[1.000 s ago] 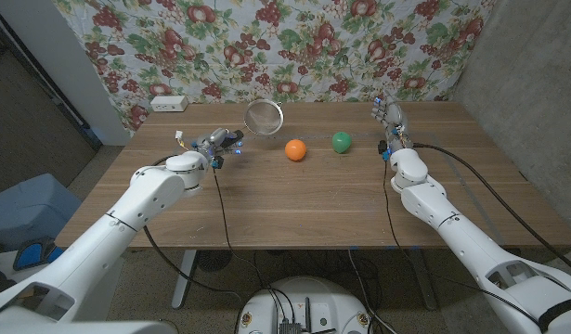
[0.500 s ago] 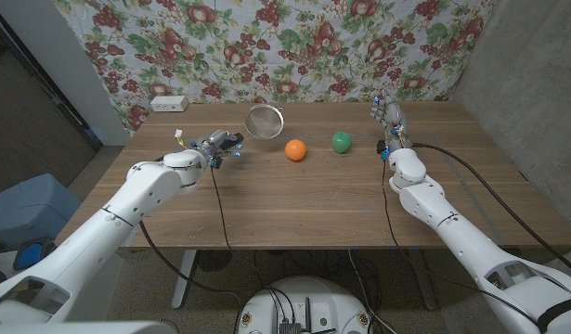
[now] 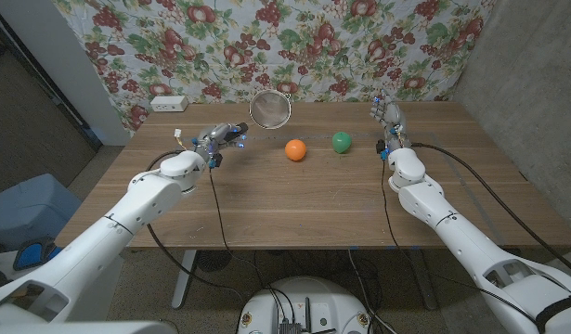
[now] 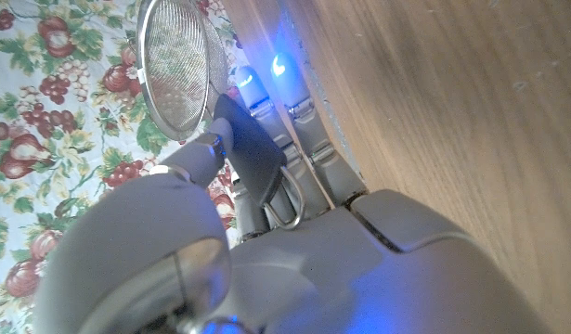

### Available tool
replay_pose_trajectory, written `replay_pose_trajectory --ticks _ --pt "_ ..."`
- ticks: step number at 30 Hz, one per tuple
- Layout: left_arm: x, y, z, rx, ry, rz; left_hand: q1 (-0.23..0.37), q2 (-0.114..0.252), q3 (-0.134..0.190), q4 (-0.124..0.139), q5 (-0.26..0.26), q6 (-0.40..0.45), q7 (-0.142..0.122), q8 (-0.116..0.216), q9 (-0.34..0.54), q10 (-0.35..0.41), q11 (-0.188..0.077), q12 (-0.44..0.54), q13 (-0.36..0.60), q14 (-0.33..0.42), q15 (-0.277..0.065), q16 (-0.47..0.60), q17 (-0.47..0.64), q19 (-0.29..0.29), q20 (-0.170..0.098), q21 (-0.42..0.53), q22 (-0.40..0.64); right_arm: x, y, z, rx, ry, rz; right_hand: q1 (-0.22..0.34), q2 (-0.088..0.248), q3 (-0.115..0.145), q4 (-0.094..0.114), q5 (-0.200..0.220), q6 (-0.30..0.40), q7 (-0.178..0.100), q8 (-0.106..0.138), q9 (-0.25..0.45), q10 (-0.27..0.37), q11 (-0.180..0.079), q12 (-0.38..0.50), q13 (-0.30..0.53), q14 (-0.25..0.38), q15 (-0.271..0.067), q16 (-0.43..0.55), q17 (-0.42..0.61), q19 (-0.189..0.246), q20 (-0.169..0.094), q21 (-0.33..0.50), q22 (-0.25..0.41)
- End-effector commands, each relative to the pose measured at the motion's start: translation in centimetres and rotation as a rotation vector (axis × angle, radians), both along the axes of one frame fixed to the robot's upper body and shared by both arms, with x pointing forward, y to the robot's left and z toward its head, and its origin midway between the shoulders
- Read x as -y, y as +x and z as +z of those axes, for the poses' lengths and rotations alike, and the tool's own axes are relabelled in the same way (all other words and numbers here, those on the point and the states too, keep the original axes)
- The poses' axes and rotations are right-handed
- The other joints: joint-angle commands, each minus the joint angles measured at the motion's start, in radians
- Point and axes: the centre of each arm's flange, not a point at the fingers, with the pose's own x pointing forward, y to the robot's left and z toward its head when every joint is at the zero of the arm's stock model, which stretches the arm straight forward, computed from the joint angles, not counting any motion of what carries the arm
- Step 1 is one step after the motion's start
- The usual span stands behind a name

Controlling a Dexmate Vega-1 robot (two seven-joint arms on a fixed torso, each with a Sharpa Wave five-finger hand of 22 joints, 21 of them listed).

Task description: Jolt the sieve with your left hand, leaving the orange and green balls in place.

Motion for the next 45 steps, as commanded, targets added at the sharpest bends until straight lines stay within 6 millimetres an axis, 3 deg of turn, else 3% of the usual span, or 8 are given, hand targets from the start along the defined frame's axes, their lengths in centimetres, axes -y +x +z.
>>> replay_pose_trajectory --ticks 1,11,18,32,45 --pt "0.43 -0.31 0.65 0.169 0.102 -0.092 0.006 0.03 0.004 0.016 0.007 0.072 0.051 0.004 0.003 0.056 -0.074 -0.003 0.005 -0.018 -0.015 -0.008 0.0 -0.012 -0.06 -0.002 0.002 -0.1 0.18 0.09 0.004 0.003 0.006 -0.003 -0.008 0.008 -0.002 0.002 0.004 0.008 -0.003 0.002 -0.001 0.006 0.008 0.001 0.003 0.003 -0.005 0.004 -0.006 -0.001 0.005 0.003" --pt "0.75 -0.25 1.09 0.227 0.132 -0.175 -0.028 0.026 -0.003 0.039 0.019 0.065 -0.004 0.017 0.02 0.034 -0.08 -0.008 0.006 -0.041 -0.015 -0.023 -0.005 -0.033 -0.061 -0.012 0.001 -0.01 0.07 0.12 0.006 0.001 0.004 -0.003 -0.008 0.009 -0.002 0.002 0.004 0.008 -0.003 0.002 -0.002 0.005 0.008 0.0 0.003 0.002 -0.005 0.004 -0.006 -0.001 0.005 0.003" --pt "0.83 -0.23 1.13 0.24 0.131 -0.182 -0.039 0.021 -0.004 0.046 0.025 0.064 -0.021 0.022 0.026 0.031 -0.079 -0.008 0.006 -0.049 -0.015 -0.029 -0.007 -0.039 -0.06 -0.017 0.0 0.13 -0.03 0.1 0.007 0.004 0.002 -0.004 -0.008 0.01 -0.002 0.002 0.003 0.008 -0.003 0.003 -0.002 0.005 0.008 0.001 0.003 0.003 -0.006 0.004 -0.006 -0.001 0.005 0.003" --pt "1.01 -0.42 1.06 0.238 0.125 -0.172 -0.047 0.02 -0.003 0.049 0.033 0.065 -0.025 0.025 0.031 0.034 -0.079 -0.004 0.006 -0.05 -0.019 -0.029 -0.006 -0.038 -0.061 -0.021 -0.001 0.41 -0.05 -0.03 0.007 0.008 0.004 -0.005 -0.008 0.012 -0.003 0.002 0.004 0.009 -0.003 0.003 -0.002 0.006 0.008 0.001 0.004 0.002 -0.006 0.005 -0.006 -0.001 0.005 0.003" --pt "0.9 -0.93 0.35 0.148 0.057 -0.043 -0.026 0.027 -0.001 0.017 0.031 0.081 0.022 0.027 0.027 0.049 -0.075 0.002 0.006 -0.021 -0.022 -0.011 0.002 -0.017 -0.064 -0.015 0.001 0.79 -0.2 -0.22 0.009 0.015 0.003 -0.006 -0.008 0.013 -0.004 0.002 0.004 0.008 -0.003 0.003 -0.002 0.008 0.008 0.001 0.003 0.005 -0.007 0.005 -0.006 -0.001 0.005 0.003"
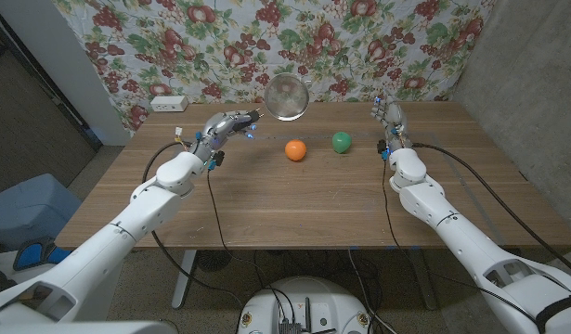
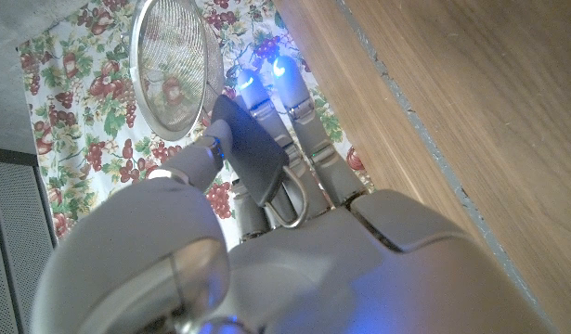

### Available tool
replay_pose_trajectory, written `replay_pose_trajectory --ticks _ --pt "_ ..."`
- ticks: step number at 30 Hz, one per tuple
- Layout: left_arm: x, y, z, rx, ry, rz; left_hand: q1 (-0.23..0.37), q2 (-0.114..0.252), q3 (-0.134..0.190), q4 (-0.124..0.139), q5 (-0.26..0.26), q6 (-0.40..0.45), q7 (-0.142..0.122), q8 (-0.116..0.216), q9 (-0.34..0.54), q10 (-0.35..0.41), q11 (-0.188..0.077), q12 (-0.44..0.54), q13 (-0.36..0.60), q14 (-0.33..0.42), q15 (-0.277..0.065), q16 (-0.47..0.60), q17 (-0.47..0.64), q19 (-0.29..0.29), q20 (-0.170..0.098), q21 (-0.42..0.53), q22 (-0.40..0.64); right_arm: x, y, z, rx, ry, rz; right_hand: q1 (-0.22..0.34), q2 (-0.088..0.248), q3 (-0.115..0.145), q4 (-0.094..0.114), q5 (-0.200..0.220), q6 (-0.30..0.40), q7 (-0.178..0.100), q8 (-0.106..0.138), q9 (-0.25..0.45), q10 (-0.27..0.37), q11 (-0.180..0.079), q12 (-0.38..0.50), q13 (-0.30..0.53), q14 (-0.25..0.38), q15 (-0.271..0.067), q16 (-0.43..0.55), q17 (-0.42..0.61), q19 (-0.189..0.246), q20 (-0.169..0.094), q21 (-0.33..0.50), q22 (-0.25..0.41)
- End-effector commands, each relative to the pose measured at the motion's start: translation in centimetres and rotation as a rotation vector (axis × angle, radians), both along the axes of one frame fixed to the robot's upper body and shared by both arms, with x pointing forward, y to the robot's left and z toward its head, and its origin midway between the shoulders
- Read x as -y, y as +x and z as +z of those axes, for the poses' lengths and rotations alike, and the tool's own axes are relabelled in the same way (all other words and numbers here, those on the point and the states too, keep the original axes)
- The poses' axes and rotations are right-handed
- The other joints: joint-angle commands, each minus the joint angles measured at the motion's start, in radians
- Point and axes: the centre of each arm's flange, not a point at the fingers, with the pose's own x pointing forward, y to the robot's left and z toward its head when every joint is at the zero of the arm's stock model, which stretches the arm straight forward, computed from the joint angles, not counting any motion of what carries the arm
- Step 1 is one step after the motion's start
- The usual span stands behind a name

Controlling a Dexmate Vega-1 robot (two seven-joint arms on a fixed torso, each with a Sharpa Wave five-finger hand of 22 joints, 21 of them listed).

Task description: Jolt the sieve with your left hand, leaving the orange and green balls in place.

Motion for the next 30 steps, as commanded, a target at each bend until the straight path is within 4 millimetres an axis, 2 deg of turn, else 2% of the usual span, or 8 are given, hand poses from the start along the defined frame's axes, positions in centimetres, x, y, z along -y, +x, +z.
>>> replay_pose_trajectory --ticks 1,15,30 --pt "-0.1 -0.4 -0.6 -0.073 -0.06 0.099 0.019 0.011 0.013 -0.004 0.001 0.067 0.038 0.004 0.002 0.069 -0.053 0.007 -0.001 -0.005 -0.027 0.01 0.004 0.017 -0.07 0.005 0.003 0.4 -0.1 -0.2 0.0 0.005 0.001 0.007 0.005 0.009 0.0 0.002 0.004 0.008 -0.003 0.002 -0.002 0.007 0.008 0.0 0.003 0.005 0.0 0.006 -0.006 -0.001 0.005 0.003" --pt "0.0 -0.8 -1.3 -0.222 -0.169 0.225 0.046 0.014 0.016 -0.029 -0.012 0.085 0.081 0.002 -0.007 0.087 -0.032 0.012 0.0 0.019 -0.025 0.023 0.008 0.042 -0.065 0.017 0.004 0.8 -0.2 -0.3 0.003 0.007 -0.002 0.006 0.005 0.011 -0.001 0.002 0.004 0.008 -0.003 0.002 -0.001 0.005 0.008 0.0 0.003 0.002 -0.001 0.006 -0.007 -0.001 0.005 0.003" --pt "0.1 -1.0 -1.7 -0.347 -0.219 0.319 0.065 0.011 0.019 -0.034 -0.02 0.088 0.102 -0.006 -0.016 0.094 -0.017 0.013 0.0 0.028 -0.023 0.028 0.007 0.054 -0.058 0.025 0.004 1.0 0.1 -0.1 0.002 0.009 0.001 0.004 0.005 0.012 -0.001 0.002 0.003 0.008 -0.003 0.002 -0.003 0.005 0.008 0.0 0.003 0.002 -0.002 0.007 -0.007 -0.001 0.005 0.003"
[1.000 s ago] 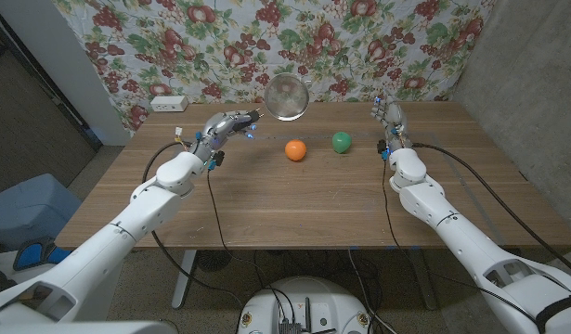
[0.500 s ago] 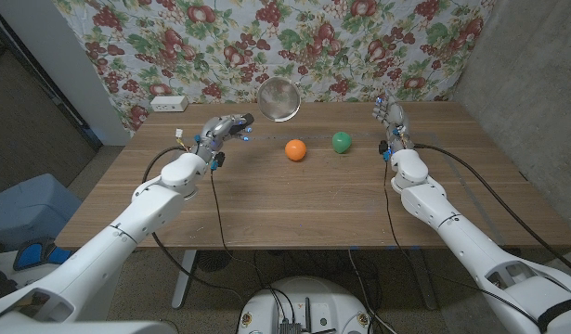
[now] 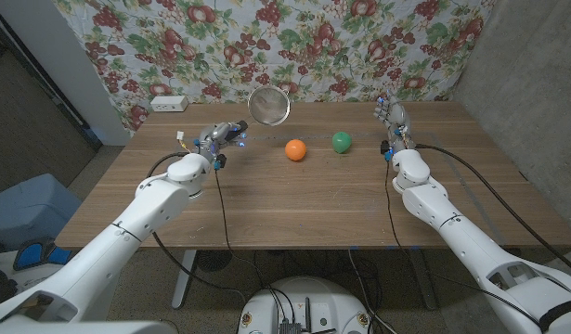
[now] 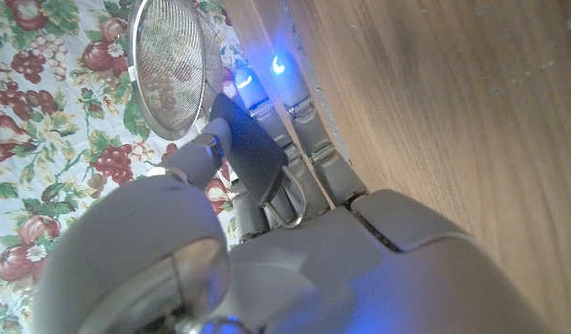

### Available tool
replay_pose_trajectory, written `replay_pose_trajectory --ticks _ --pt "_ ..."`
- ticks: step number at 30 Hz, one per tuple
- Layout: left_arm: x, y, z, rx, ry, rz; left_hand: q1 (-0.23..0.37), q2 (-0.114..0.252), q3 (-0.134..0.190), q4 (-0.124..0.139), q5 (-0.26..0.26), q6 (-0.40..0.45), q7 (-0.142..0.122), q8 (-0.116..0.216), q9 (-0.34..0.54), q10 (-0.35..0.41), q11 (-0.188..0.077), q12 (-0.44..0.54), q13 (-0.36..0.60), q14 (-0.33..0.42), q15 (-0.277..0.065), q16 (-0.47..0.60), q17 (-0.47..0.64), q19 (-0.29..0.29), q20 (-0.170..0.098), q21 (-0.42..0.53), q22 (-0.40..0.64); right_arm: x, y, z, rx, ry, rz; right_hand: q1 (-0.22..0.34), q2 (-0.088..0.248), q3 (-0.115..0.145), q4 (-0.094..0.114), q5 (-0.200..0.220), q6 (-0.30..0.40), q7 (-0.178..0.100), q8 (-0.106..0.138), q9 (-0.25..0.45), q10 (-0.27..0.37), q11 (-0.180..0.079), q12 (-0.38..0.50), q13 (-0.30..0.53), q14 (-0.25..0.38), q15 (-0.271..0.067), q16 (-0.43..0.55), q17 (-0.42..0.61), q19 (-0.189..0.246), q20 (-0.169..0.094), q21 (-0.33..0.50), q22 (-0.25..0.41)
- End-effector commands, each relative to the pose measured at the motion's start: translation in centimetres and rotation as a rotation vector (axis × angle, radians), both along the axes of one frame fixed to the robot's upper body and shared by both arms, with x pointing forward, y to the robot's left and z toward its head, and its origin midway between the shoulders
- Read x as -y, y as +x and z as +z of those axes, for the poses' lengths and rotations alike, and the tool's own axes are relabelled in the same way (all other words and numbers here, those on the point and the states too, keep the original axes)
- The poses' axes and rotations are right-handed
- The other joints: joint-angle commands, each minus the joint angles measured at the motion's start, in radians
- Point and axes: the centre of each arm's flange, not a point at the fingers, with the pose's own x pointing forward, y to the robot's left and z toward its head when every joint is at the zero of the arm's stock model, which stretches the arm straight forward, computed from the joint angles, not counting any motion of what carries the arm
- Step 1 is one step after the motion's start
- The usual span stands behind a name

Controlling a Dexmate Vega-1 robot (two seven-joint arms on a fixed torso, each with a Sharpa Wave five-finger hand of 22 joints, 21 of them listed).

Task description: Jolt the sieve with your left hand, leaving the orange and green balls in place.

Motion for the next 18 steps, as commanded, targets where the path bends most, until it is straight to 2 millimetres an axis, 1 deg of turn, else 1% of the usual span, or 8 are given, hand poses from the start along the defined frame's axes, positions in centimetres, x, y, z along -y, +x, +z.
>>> replay_pose_trajectory --ticks 1,8,18 --pt "-0.04 -0.24 -0.48 -0.106 -0.035 0.078 0.043 0.033 0.001 -0.005 -0.004 0.09 0.101 -0.005 0.001 0.054 -0.043 0.008 0.0 0.017 -0.012 0.006 0.002 0.011 -0.048 0.005 0.002 0.24 0.26 0.13 -0.002 0.003 0.0 0.004 0.005 0.004 0.001 0.002 0.003 0.008 -0.003 0.002 0.003 0.0 0.008 0.0 0.003 0.002 -0.002 0.001 -0.003 -0.005 0.005 0.003" --pt "0.05 -0.35 -0.37 -0.105 -0.029 0.073 0.043 0.031 0.001 -0.002 -0.006 0.09 0.103 -0.008 -0.003 0.053 -0.042 0.007 0.0 0.014 -0.009 0.004 0.0 0.01 -0.046 0.006 0.002 0.31 0.24 0.05 -0.003 0.003 0.003 0.004 0.005 0.005 0.001 0.002 0.003 0.008 -0.003 0.002 0.004 -0.001 0.008 0.0 0.003 0.002 -0.002 0.002 -0.003 -0.004 0.005 0.003" --pt "0.2 -0.72 -0.5 -0.108 -0.032 0.075 0.047 0.029 0.001 -0.003 -0.008 0.091 0.102 -0.011 -0.008 0.054 -0.043 0.006 0.0 0.015 -0.012 0.004 -0.001 0.011 -0.046 0.008 0.002 0.44 -0.02 -0.13 -0.001 0.001 0.004 0.002 0.005 0.006 0.0 0.002 0.003 0.009 -0.003 0.002 0.004 0.0 0.008 0.0 0.004 0.001 -0.003 0.002 -0.004 -0.005 0.005 0.003"
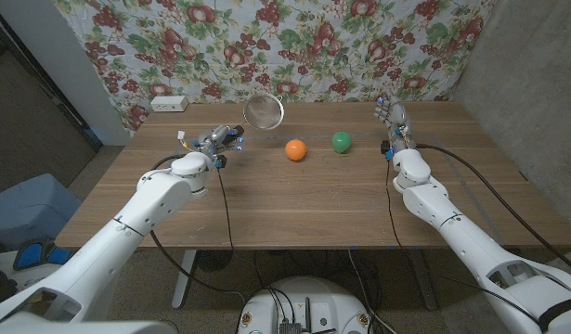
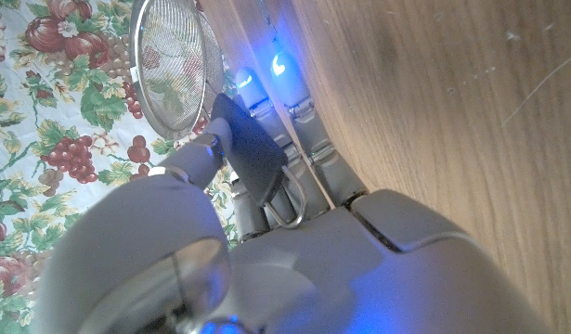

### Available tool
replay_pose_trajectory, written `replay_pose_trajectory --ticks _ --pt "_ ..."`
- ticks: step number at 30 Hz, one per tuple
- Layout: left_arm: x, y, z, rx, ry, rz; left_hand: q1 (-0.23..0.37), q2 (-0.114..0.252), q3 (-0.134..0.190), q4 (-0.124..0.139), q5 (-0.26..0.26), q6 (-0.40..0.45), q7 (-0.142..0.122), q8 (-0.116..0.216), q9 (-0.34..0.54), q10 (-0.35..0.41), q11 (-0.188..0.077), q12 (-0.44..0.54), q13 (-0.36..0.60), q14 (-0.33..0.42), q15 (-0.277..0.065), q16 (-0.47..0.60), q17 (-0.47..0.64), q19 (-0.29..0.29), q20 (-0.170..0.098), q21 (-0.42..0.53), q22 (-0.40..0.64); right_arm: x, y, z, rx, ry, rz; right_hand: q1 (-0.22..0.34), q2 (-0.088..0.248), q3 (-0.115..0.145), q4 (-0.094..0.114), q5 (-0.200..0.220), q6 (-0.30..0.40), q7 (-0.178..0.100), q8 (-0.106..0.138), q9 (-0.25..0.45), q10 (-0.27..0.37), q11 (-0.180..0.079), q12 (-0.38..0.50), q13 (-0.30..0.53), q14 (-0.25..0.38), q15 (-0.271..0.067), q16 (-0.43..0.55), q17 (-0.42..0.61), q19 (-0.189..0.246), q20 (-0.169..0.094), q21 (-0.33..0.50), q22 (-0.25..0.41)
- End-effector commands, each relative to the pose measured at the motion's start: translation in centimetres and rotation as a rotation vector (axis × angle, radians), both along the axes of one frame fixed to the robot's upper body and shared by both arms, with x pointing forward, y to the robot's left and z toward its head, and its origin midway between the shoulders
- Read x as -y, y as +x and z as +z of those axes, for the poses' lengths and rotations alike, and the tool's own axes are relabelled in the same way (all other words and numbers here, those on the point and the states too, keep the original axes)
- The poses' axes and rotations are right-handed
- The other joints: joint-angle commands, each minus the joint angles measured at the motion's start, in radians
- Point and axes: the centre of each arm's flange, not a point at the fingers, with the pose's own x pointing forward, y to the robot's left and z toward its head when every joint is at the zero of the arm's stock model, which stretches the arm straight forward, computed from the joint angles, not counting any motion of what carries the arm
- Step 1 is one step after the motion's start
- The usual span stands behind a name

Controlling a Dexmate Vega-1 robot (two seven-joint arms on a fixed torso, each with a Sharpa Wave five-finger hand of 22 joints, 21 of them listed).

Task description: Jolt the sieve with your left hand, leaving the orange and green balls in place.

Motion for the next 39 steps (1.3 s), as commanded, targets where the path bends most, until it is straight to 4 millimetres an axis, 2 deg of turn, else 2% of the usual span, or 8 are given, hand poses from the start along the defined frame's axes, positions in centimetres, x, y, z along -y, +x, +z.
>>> replay_pose_trajectory --ticks 1,23,39 --pt "0.1 -0.4 -0.2 -0.015 -0.003 0.008 0.039 0.024 0.002 -0.001 -0.004 0.097 0.096 -0.001 0.0 0.051 -0.046 0.006 0.001 0.01 -0.01 0.005 0.002 0.01 -0.045 0.008 0.002 0.2 -0.3 -0.2 0.002 0.0 0.002 0.002 0.004 0.006 0.0 0.002 0.003 0.009 -0.003 0.003 0.004 0.0 0.008 0.0 0.004 0.001 -0.003 0.002 -0.004 -0.004 0.005 0.003" --pt "-0.3 -0.5 -1.8 -0.114 -0.151 -0.071 0.049 0.025 0.005 -0.003 -0.007 0.092 0.119 -0.008 -0.01 0.057 -0.042 0.006 0.001 0.016 -0.009 0.008 0.001 0.019 -0.038 0.014 0.001 0.3 -0.8 -0.6 0.0 0.003 0.003 0.001 0.004 0.008 -0.001 0.002 0.003 0.008 -0.003 0.002 0.004 -0.001 0.008 0.0 0.004 0.002 -0.004 0.003 -0.004 -0.004 0.006 0.003" --pt "-0.9 0.4 -2.5 -0.194 -0.177 -0.088 0.061 0.027 0.012 -0.006 -0.009 0.078 0.139 -0.015 -0.018 0.054 -0.031 0.004 0.001 0.014 -0.01 0.006 -0.001 0.027 -0.03 0.02 0.001 -0.4 0.1 -0.1 -0.005 -0.009 0.006 -0.001 0.004 0.009 -0.001 0.002 0.003 0.008 -0.003 0.002 0.003 0.001 0.008 0.0 0.005 0.002 -0.004 0.004 -0.004 -0.004 0.006 0.003"
